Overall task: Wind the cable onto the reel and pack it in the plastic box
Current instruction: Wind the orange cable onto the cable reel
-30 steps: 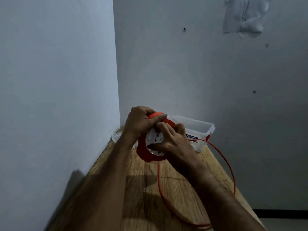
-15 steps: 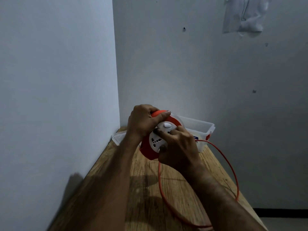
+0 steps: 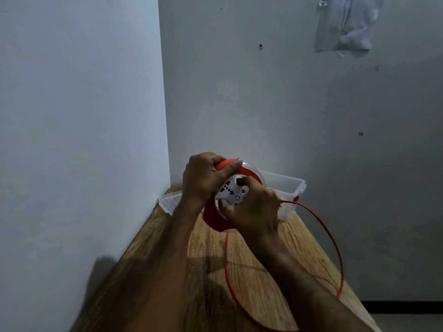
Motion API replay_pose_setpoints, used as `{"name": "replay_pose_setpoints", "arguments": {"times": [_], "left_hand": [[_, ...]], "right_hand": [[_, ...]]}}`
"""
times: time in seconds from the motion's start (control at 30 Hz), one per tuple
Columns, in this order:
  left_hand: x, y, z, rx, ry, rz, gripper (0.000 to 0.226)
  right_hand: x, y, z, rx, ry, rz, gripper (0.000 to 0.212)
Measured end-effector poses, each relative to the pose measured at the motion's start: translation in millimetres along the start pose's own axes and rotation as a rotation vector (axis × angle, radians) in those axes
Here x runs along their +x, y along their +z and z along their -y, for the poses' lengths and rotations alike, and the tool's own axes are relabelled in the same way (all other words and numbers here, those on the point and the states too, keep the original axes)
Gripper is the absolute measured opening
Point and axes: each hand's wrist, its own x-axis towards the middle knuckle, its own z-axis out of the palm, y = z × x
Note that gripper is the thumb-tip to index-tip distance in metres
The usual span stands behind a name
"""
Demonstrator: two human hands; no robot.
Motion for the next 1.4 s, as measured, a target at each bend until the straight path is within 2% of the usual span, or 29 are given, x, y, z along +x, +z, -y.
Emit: {"name": "replay_pose_setpoints", "arguments": {"times": [0.27,0.4,0.57,0.67,0.73,0.8,0.87,0.93,1.0,1.03,1.13,1.2,1.4], "left_hand": [[-3.8,3.0,-8.1,0.117,0.094,-0.036,0.051],[-7.4,5.5,-11.4,0.175,0.139,-0.021,0.052],[-9.8,11.6,-13.9,0.176,0.171,0.011,0.053],[-8.4,9.1,-13.5,0.166,0.184,0.0,0.054],[-5.2,4.8,-10.4,0.138,0.163,-0.032,0.051],[-2.5,-0.5,-3.5,0.044,0.1,-0.064,0.046],[-0.8,-7.1,3.0,-0.039,0.03,-0.101,0.043],[0.9,-14.3,8.7,-0.056,0.003,-0.121,0.043],[1.3,-19.6,11.1,-0.048,0.001,-0.122,0.042],[1.3,-20.7,11.3,-0.05,-0.005,-0.111,0.041],[2.0,-20.1,12.1,-0.058,-0.023,-0.058,0.039],[2.5,-20.7,12.2,-0.057,-0.02,-0.035,0.039],[3.1,-26.1,14.2,-0.08,-0.033,0.056,0.035]], "right_hand": [[-4.8,8.7,6.9,0.299,0.405,-0.108,0.062],[-5.5,13.7,9.6,0.552,0.786,-0.1,0.053],[4.3,13.8,10.9,1.038,1.237,-0.156,0.061],[9.3,13.0,11.9,1.116,1.297,-0.196,0.073],[9.2,6.5,14.3,1.058,1.188,-0.09,0.06],[6.2,-0.5,18.0,0.88,0.924,0.025,0.042],[4.9,-6.3,16.7,0.471,0.478,-0.022,0.033],[10.2,-12.4,10.9,0.032,-0.091,-0.13,0.026],[16.7,-16.9,5.0,-0.173,-0.515,-0.065,0.022],[19.4,-18.1,1.9,-0.223,-0.621,0.026,0.026],[20.9,-17.7,-10.2,-0.354,-0.716,0.302,0.048],[18.3,-17.4,-13.5,-0.42,-0.735,0.388,0.056],[8.7,-18.4,-9.3,-0.378,-0.801,0.336,0.047]]}}
